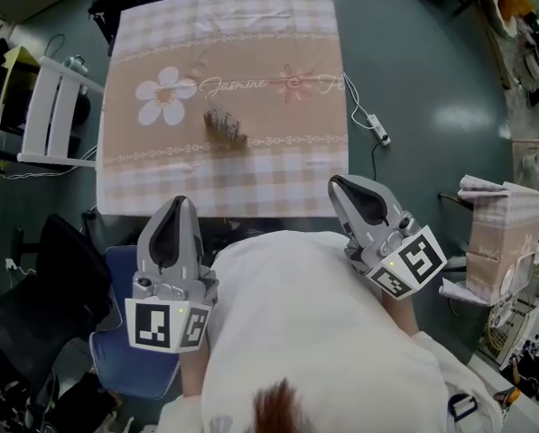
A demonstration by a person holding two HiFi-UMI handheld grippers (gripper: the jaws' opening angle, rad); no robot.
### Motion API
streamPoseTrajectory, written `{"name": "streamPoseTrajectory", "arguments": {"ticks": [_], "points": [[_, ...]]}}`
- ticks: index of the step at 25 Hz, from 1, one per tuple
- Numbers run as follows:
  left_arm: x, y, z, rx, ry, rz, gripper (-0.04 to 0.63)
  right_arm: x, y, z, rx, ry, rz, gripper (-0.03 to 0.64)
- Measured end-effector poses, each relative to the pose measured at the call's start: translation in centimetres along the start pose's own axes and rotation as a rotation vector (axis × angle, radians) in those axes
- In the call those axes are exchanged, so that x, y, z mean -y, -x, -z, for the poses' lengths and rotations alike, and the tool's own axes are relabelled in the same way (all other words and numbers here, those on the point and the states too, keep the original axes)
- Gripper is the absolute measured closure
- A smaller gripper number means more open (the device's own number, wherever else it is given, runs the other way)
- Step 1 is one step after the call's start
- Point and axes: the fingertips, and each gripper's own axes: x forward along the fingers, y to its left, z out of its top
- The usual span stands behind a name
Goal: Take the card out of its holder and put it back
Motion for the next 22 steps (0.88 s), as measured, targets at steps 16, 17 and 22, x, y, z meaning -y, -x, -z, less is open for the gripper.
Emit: {"name": "streamPoseTrajectory", "arguments": {"ticks": [16,17,22], "points": [[-0.5,0.8,0.7,-0.004,0.007,-0.005,0.595,-1.0,0.1,0.5,-0.007,0.012,-0.005,0.620],[-0.5,0.9,0.6,-0.004,0.007,-0.006,0.595,-1.1,0.1,0.5,-0.006,0.014,-0.005,0.620],[-0.8,1.2,0.2,0.004,0.003,-0.015,0.595,-1.6,-0.3,0.5,-0.011,0.017,-0.022,0.618]]}}
